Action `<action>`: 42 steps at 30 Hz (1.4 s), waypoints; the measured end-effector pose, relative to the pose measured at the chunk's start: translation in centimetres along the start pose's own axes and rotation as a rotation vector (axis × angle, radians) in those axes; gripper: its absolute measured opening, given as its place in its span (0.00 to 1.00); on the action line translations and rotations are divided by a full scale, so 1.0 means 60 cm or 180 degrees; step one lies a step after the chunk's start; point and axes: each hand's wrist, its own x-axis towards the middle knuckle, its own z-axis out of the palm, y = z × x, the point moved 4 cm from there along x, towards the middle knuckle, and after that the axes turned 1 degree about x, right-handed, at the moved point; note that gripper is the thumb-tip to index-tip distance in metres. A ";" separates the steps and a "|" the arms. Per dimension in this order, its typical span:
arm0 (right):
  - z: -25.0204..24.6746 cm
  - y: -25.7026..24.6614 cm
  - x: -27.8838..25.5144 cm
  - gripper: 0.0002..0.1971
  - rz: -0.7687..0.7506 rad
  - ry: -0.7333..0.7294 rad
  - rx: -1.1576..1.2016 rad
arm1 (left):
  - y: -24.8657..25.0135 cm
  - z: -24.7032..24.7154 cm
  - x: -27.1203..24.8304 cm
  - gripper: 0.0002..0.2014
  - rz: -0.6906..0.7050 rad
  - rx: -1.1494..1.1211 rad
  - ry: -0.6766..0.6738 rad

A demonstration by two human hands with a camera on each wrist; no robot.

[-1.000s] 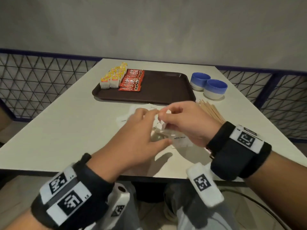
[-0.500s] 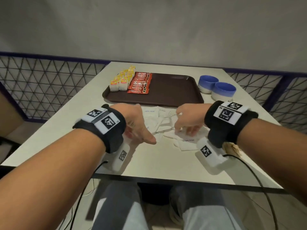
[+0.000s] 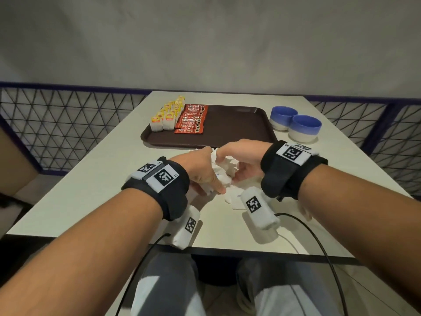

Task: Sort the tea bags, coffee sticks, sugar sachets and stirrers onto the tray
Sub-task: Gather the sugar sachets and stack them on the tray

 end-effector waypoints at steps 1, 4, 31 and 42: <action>-0.005 0.002 -0.001 0.17 0.0005 0.0121 -0.0337 | 0.000 0.001 0.000 0.42 0.0011 0.0030 0.0010; -0.007 0.002 -0.005 0.15 -0.0001 0.0215 -0.1051 | 0.000 0.002 0.004 0.37 0.0015 0.0153 0.0074; -0.018 -0.010 0.027 0.18 -0.0827 -0.0218 0.1079 | 0.024 -0.071 -0.022 0.50 0.0952 -0.0009 0.1122; -0.011 -0.080 0.047 0.13 -0.1222 -0.0279 0.2766 | 0.061 -0.074 0.018 0.35 0.1069 -0.2931 -0.0097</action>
